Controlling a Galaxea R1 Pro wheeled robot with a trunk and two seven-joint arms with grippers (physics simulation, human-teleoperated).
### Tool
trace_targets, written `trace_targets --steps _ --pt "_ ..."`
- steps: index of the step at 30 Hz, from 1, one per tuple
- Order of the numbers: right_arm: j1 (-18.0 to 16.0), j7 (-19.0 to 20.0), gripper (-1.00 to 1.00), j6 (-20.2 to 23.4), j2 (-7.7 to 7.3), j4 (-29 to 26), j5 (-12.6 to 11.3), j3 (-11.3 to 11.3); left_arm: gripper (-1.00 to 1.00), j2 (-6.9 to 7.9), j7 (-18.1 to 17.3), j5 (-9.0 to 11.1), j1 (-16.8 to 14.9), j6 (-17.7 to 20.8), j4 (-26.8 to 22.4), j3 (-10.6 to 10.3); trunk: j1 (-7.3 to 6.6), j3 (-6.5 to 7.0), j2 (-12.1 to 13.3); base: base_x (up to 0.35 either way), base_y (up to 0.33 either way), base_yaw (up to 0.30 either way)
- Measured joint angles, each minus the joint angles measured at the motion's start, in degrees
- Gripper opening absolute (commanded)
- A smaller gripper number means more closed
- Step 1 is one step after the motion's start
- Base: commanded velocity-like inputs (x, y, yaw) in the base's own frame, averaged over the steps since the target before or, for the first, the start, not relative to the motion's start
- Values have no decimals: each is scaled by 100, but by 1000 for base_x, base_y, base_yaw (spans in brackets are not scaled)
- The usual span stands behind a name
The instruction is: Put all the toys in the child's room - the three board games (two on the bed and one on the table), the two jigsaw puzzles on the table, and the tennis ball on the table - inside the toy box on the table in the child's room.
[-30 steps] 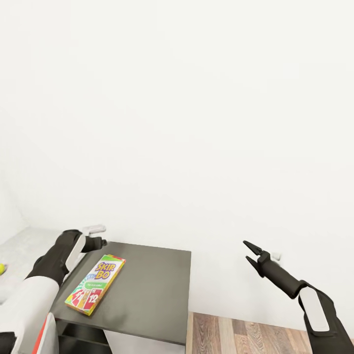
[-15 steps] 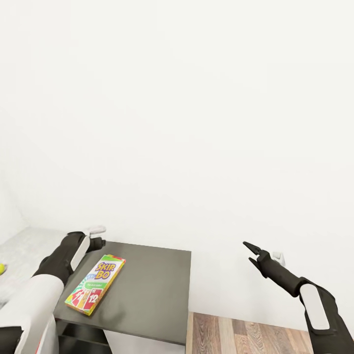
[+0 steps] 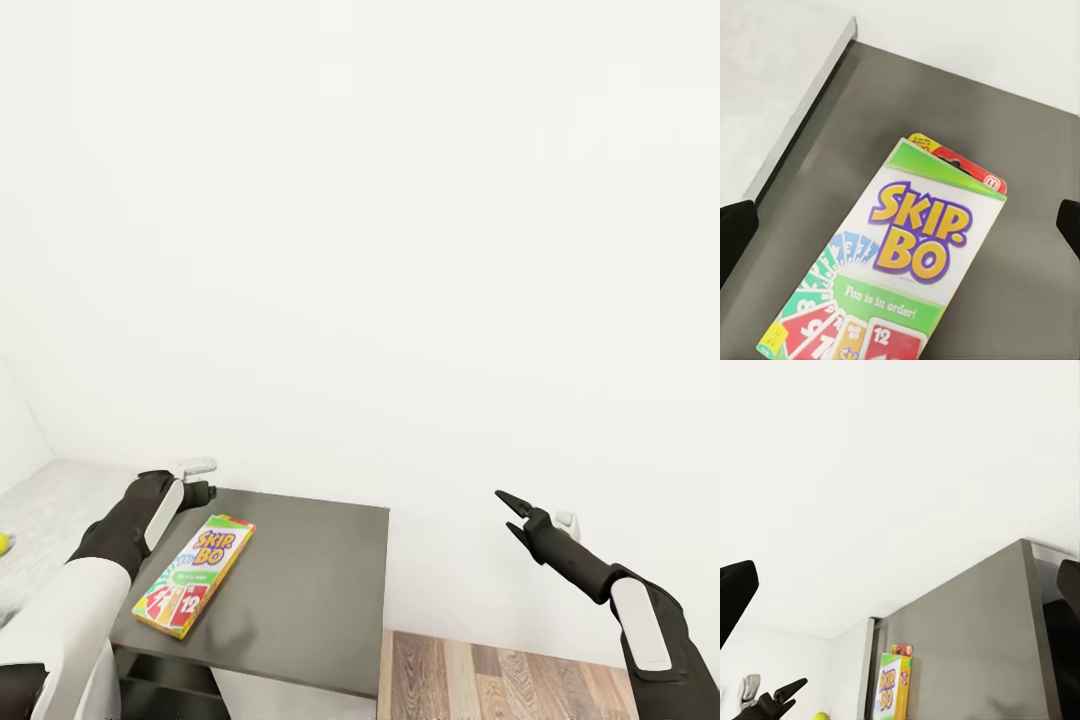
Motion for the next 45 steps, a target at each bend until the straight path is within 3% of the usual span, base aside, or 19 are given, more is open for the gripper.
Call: trace_targets --steps 27,31,37,40,45 --pt "0 -13 100 -1 14 33 43 8 100 66 -70 20 -4 46 -223 17 0 -253 0 0 0 0" --pt "0 -12 100 -1 -1 36 43 7 100 110 -262 -4 -10 37 -211 -6 0 -291 -1 0 0 0" --pt "0 -14 100 -1 21 32 49 7 100 422 -854 3 -47 -27 66 -5 0 -347 -1 0 0 0" --pt "0 -13 100 -1 21 31 51 7 100 486 -1134 36 -58 -138 93 -9 0 -376 -1 0 0 0" --pt "1 -12 100 -1 32 31 51 8 100 516 -1284 45 -63 -239 102 -18 0 -423 -1 0 0 0"
